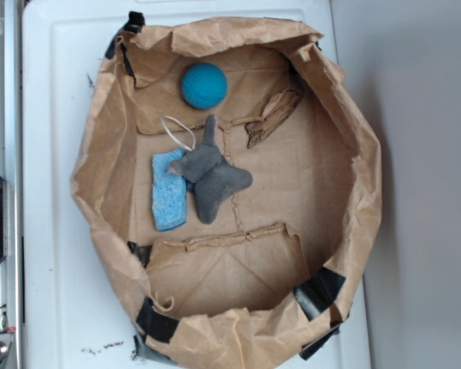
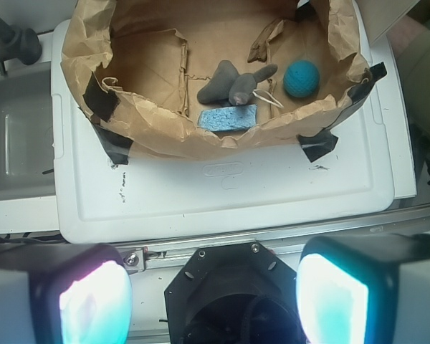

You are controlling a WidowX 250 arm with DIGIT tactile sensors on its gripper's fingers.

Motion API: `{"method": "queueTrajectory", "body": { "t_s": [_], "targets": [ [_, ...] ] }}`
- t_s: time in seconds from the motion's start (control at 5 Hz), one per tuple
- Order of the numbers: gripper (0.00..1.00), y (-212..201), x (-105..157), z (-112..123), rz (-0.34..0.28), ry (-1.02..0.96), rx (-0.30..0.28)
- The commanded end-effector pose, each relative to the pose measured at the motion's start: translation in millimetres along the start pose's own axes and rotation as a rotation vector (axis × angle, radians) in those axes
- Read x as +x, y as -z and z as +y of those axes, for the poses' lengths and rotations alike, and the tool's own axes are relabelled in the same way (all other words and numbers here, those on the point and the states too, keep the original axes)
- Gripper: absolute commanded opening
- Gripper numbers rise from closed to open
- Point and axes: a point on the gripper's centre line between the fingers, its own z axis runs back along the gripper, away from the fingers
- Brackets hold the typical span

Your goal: Grab the gray animal.

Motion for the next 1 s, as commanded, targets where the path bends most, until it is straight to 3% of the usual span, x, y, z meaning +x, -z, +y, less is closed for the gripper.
{"method": "queueTrajectory", "body": {
  "t_s": [0.0, 0.4, 0.6, 0.8],
  "targets": [
    [1.0, 0.0, 0.0, 0.0, 0.0, 0.0, 0.0],
    [1.0, 25.9, 88.3, -11.6, 0.001, 0.098, 0.079],
    [1.0, 37.2, 114.9, -20.2, -0.001, 0.322, 0.081],
    [1.0, 39.1, 129.9, -32.6, -0.051, 0.566, 0.002]
  ]
}}
